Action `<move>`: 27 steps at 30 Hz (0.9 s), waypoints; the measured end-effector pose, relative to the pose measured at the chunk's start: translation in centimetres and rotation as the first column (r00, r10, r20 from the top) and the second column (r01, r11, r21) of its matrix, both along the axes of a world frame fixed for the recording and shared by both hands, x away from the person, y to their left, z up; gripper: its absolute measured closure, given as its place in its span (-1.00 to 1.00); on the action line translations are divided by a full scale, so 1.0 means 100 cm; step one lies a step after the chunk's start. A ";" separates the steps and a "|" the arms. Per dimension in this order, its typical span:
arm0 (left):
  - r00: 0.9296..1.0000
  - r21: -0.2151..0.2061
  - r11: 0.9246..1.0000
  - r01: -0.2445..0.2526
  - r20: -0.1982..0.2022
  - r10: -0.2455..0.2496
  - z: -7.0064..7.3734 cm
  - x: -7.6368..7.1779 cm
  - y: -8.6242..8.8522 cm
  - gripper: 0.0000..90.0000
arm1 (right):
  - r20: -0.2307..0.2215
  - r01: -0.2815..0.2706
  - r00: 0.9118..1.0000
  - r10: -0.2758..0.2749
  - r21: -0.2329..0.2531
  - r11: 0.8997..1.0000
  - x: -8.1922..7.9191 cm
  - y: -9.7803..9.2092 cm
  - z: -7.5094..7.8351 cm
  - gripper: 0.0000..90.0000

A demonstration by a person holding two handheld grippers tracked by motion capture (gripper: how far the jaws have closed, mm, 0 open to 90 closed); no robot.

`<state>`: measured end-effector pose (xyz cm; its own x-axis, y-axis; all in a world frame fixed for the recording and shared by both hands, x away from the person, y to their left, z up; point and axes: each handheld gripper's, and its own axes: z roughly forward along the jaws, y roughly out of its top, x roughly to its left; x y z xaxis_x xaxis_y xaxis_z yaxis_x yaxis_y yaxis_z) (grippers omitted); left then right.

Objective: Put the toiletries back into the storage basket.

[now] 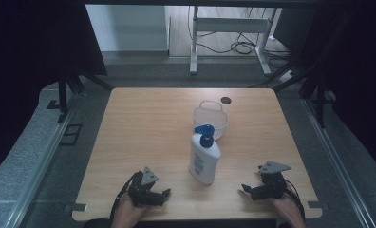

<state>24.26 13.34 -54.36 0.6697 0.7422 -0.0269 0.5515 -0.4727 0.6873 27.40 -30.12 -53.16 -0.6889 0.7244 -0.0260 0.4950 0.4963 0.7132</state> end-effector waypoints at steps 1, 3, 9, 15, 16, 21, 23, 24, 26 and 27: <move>1.000 0.000 1.000 0.000 0.000 0.000 0.000 0.000 0.000 -0.74 | 0.003 -0.004 1.000 0.004 -0.002 1.000 0.000 0.001 0.001 -1.00; 1.000 0.000 1.000 0.000 0.000 0.000 0.000 0.000 0.000 -0.74 | 0.006 -0.012 1.000 0.012 -0.004 1.000 -0.001 0.003 0.003 -1.00; 1.000 0.000 1.000 -0.003 -0.001 0.003 0.000 0.000 0.000 -0.74 | 0.011 -0.028 1.000 0.028 0.009 1.000 -0.003 0.008 0.008 -1.00; 1.000 -0.001 1.000 -0.003 -0.001 0.003 0.000 0.000 0.000 -0.74 | 0.018 -0.041 0.999 0.040 0.042 0.998 -0.005 0.015 0.013 -1.00; 1.000 -0.001 1.000 -0.003 -0.001 0.003 0.000 0.000 0.000 -0.74 | 0.020 -0.048 0.999 0.047 0.046 0.998 -0.006 0.017 0.015 -1.00; 1.000 -0.001 1.000 -0.003 -0.001 0.003 0.000 0.000 0.000 -0.74 | 0.040 -0.082 0.996 0.080 0.066 0.994 -0.008 0.024 0.022 -1.00; 1.000 -0.001 1.000 -0.003 -0.001 0.003 0.000 0.000 0.000 -0.74 | 0.041 -0.085 0.996 0.082 0.071 0.994 -0.008 0.025 0.023 -1.00; 1.000 -0.001 1.000 -0.003 -0.001 0.003 0.000 0.000 0.000 -0.74 | 0.042 -0.092 0.995 0.089 0.086 0.992 -0.008 0.028 0.026 -1.00; 1.000 0.000 1.000 -0.003 -0.001 0.003 0.000 0.000 0.000 -0.74 | 0.042 -0.097 0.995 0.093 0.097 0.991 -0.008 0.030 0.027 -1.00; 1.000 -0.001 1.000 -0.003 -0.001 0.003 0.000 0.000 0.000 -0.74 | 0.043 -0.103 0.994 0.099 0.115 0.988 -0.007 0.033 0.030 -1.00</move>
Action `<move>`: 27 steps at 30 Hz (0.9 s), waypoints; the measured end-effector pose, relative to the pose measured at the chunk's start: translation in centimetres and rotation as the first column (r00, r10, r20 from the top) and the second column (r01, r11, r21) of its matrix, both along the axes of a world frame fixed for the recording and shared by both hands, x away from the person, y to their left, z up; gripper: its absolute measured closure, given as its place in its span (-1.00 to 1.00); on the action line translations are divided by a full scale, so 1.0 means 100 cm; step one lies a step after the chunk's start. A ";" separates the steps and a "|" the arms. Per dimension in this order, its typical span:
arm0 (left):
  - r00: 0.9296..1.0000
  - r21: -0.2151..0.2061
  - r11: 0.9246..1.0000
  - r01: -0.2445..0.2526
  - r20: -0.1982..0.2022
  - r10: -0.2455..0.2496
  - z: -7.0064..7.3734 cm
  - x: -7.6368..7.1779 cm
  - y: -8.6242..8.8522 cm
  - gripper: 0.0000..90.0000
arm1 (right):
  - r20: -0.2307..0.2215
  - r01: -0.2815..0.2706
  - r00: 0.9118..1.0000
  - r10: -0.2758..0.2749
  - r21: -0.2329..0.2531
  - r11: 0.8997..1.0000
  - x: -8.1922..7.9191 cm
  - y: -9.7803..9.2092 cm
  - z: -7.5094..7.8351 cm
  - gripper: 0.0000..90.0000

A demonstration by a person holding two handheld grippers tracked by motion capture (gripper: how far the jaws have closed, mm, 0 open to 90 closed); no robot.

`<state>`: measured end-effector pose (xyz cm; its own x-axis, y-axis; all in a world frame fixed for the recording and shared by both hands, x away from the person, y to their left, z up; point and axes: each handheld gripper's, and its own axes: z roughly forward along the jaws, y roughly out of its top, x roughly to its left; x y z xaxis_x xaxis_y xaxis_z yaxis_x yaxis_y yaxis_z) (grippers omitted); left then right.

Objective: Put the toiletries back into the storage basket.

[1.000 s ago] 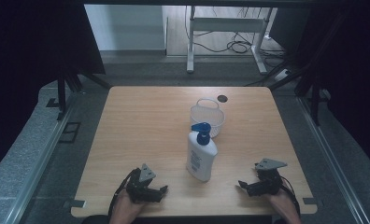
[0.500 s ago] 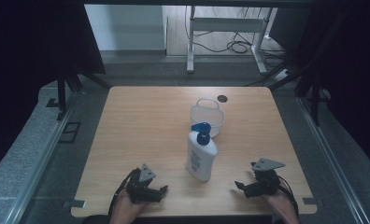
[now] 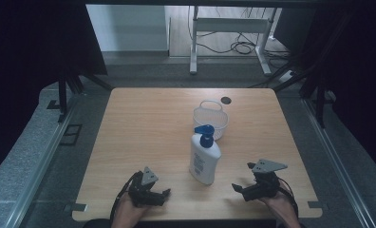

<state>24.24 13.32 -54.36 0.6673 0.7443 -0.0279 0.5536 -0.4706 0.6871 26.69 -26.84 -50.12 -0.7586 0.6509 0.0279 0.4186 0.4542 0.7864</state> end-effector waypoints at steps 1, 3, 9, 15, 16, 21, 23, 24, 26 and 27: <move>1.000 0.000 1.000 0.000 0.000 0.000 0.000 0.000 0.000 -0.74 | -0.001 -0.003 1.000 0.003 0.008 1.000 0.001 0.002 0.002 -1.00; 1.000 0.000 1.000 -0.001 0.000 0.001 0.000 0.000 0.000 -0.74 | -0.004 -0.006 1.000 0.006 0.022 1.000 0.002 0.004 0.004 -1.00; 1.000 0.001 1.000 -0.001 0.001 0.001 0.000 0.000 0.000 -0.74 | 0.001 -0.012 1.000 0.012 0.050 0.999 0.004 0.013 0.013 -1.00; 1.000 0.001 1.000 -0.002 0.001 0.002 0.000 0.000 0.000 -0.74 | 0.018 -0.046 0.999 0.045 0.051 0.998 0.005 0.027 0.022 -1.00; 1.000 0.001 1.000 -0.003 0.001 0.003 0.000 0.000 0.000 -0.74 | 0.016 -0.054 0.998 0.053 0.049 0.997 0.006 0.031 0.023 -1.00; 1.000 -0.002 1.000 -0.007 0.002 0.007 0.000 0.000 0.000 -0.74 | 0.016 -0.075 0.997 0.075 0.031 0.997 0.007 0.042 0.029 -1.00; 1.000 -0.002 1.000 -0.007 0.001 0.007 0.000 0.000 0.000 -0.74 | 0.009 -0.088 0.996 0.087 0.025 0.996 0.008 0.049 0.033 -1.00; 1.000 -0.002 1.000 -0.007 0.002 0.007 0.000 0.000 0.000 -0.74 | 0.007 -0.091 0.996 0.091 0.022 0.996 0.009 0.051 0.034 -1.00; 1.000 -0.001 1.000 -0.006 0.001 0.006 0.000 0.000 0.000 -0.74 | 0.007 -0.096 0.995 0.096 0.021 0.995 0.010 0.056 0.038 -1.00; 1.000 -0.001 1.000 -0.006 0.001 0.006 0.000 0.000 0.000 -0.74 | 0.007 -0.096 0.995 0.096 0.021 0.995 0.010 0.056 0.038 -1.00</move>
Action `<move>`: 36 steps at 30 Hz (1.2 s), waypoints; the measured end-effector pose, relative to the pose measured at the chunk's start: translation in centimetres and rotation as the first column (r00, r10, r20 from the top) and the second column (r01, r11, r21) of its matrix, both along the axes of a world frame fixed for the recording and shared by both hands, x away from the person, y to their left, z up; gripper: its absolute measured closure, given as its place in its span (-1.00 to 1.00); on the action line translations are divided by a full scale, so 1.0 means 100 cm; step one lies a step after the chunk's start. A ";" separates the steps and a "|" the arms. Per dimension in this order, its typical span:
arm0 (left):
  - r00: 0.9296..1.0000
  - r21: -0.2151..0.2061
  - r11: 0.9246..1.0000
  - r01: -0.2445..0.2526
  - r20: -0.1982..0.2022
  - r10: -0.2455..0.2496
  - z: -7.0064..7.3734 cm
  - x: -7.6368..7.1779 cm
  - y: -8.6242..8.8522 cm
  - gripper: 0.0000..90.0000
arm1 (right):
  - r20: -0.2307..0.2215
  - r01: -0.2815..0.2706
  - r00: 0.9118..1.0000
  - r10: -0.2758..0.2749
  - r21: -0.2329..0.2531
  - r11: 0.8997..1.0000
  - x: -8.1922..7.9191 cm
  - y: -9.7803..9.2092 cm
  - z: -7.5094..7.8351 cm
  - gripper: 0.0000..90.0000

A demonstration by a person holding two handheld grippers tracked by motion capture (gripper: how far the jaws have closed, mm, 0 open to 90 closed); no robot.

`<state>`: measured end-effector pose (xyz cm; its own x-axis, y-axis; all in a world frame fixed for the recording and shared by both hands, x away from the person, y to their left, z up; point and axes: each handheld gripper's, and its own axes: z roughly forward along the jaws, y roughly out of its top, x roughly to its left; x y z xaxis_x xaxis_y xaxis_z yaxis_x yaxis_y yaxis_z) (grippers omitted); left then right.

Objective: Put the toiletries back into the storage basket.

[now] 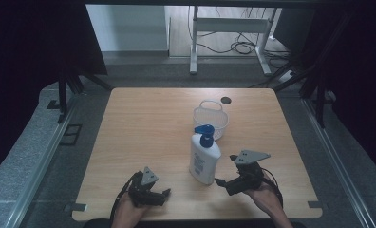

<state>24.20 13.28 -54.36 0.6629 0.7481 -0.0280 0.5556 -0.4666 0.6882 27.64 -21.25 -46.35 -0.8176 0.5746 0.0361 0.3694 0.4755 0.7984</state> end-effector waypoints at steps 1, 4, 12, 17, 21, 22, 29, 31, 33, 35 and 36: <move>1.000 0.000 1.000 -0.001 0.000 0.001 0.000 0.000 0.000 -0.74 | 0.004 0.005 1.000 -0.005 0.002 1.000 0.001 0.004 0.004 -1.00; 1.000 0.002 1.000 0.000 0.000 0.000 0.000 0.000 0.000 -0.74 | 0.010 0.003 1.000 -0.003 0.005 1.000 0.003 0.010 0.009 -0.98; 1.000 0.003 1.000 0.000 -0.001 0.000 0.000 0.000 0.000 -0.74 | 0.015 -0.008 1.000 0.008 0.033 0.999 0.010 0.027 0.022 -0.93; 1.000 0.002 1.000 0.000 -0.001 0.000 0.000 0.000 0.000 -0.74 | 0.030 -0.012 0.999 0.012 0.022 1.000 0.012 0.035 0.028 -0.89; 1.000 0.002 1.000 0.000 -0.002 0.000 0.000 0.000 0.000 -0.74 | 0.039 -0.012 0.999 0.011 0.019 1.000 0.015 0.043 0.033 -0.82; 1.000 0.002 1.000 0.000 -0.002 0.000 0.000 0.000 0.000 -0.74 | 0.043 -0.013 0.999 0.012 0.017 1.000 0.016 0.044 0.034 -0.80; 1.000 0.003 1.000 -0.002 0.000 0.002 0.000 0.000 0.000 -0.74 | 0.040 -0.003 0.999 0.002 0.019 1.000 0.023 0.050 0.034 -0.68; 1.000 0.002 1.000 -0.002 0.000 0.002 0.000 0.000 0.000 -0.74 | 0.042 0.000 0.999 -0.001 0.015 1.000 0.023 0.051 0.034 -0.66; 1.000 0.003 1.000 -0.001 -0.001 0.001 0.000 0.000 0.000 -0.74 | 0.047 0.002 0.999 -0.003 0.015 1.000 0.024 0.053 0.033 -0.60; 1.000 0.002 1.000 -0.001 -0.001 0.001 0.000 0.000 0.000 -0.74 | 0.045 0.008 0.999 -0.008 0.019 1.000 0.026 0.058 0.033 -0.47; 1.000 0.002 1.000 -0.001 -0.001 0.001 0.000 0.000 0.000 -0.74 | 0.049 0.008 0.999 -0.008 0.016 1.000 0.026 0.059 0.033 -0.43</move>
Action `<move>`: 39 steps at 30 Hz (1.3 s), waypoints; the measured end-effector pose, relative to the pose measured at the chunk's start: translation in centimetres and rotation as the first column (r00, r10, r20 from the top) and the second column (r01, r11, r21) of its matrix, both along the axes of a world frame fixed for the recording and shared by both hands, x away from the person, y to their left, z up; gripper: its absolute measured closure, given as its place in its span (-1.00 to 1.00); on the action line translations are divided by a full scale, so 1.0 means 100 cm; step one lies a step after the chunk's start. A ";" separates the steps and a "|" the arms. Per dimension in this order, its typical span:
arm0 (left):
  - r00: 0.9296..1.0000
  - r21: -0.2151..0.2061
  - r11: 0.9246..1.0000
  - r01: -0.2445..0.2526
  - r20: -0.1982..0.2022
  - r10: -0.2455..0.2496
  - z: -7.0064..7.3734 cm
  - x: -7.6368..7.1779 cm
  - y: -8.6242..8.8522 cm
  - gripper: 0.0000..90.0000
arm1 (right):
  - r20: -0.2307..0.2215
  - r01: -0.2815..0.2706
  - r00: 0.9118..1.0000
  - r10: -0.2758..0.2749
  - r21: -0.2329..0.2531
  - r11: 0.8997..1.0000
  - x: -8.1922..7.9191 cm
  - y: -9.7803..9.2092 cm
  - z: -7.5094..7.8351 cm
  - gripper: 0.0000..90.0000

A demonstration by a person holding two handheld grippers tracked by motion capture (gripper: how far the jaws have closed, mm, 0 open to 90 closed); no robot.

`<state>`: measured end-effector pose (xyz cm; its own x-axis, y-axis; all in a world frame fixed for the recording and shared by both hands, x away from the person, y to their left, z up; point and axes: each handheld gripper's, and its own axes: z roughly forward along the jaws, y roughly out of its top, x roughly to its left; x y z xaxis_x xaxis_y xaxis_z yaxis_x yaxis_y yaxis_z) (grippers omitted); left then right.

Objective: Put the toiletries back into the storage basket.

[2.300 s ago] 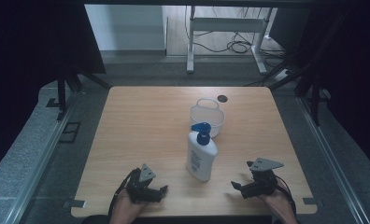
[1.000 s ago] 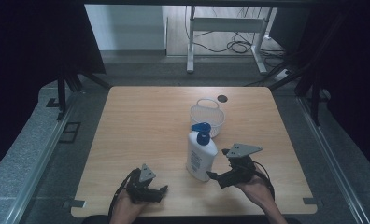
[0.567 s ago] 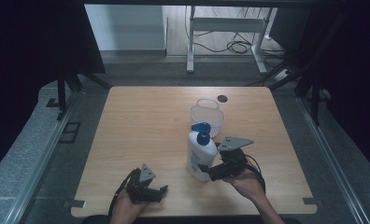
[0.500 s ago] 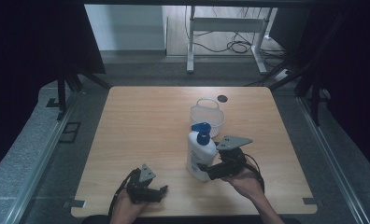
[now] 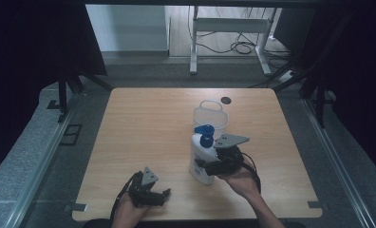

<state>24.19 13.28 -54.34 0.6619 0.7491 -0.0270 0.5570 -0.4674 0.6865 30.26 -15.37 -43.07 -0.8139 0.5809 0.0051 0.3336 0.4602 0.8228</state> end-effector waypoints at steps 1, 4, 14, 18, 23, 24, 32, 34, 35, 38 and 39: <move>1.000 0.000 1.000 0.000 0.000 0.000 0.000 0.000 0.000 -0.74 | -0.001 0.000 1.000 0.000 0.000 1.000 0.000 0.001 0.000 -0.36; 1.000 0.000 1.000 0.000 0.000 0.000 0.000 0.000 0.000 -0.74 | -0.005 -0.008 1.000 0.008 -0.013 1.000 0.001 0.003 0.000 -0.20; 1.000 -0.001 1.000 0.000 0.002 0.000 0.000 0.000 0.000 -0.74 | -0.011 -0.015 1.000 0.015 -0.027 1.000 0.004 0.001 0.003 -0.18; 1.000 0.000 1.000 0.000 0.002 0.000 0.000 0.000 0.000 -0.74 | -0.015 -0.025 1.000 0.024 -0.027 0.999 0.009 -0.001 0.005 -0.17; 1.000 0.000 1.000 0.000 0.002 0.000 0.000 0.000 0.000 -0.74 | -0.007 -0.042 0.999 0.042 -0.027 0.999 0.015 -0.004 0.011 -0.17; 1.000 0.000 1.000 0.000 0.003 0.000 0.000 0.000 0.000 -0.74 | -0.007 -0.042 0.999 0.042 -0.027 0.999 0.015 -0.004 0.011 -0.17; 1.000 -0.001 1.000 0.000 0.003 0.000 0.000 0.000 0.000 -0.74 | -0.007 -0.082 0.997 0.082 -0.020 0.996 0.029 -0.011 0.024 -0.17; 1.000 -0.001 1.000 0.000 0.003 0.000 0.000 0.000 0.000 -0.74 | -0.008 -0.092 0.996 0.092 -0.016 0.996 0.032 -0.013 0.027 -0.17; 1.000 -0.001 1.000 0.000 0.003 0.000 0.000 0.000 0.000 -0.74 | -0.010 -0.096 0.995 0.096 -0.011 0.995 0.033 -0.014 0.028 -0.17; 1.000 -0.001 1.000 0.000 0.003 0.000 0.000 0.000 0.000 -0.74 | -0.009 -0.106 0.994 0.106 -0.005 0.994 0.036 -0.015 0.032 -0.17; 1.000 -0.001 1.000 0.000 0.003 0.000 0.000 0.000 0.000 -0.74 | -0.008 -0.113 0.994 0.113 0.000 0.994 0.039 -0.016 0.035 -0.17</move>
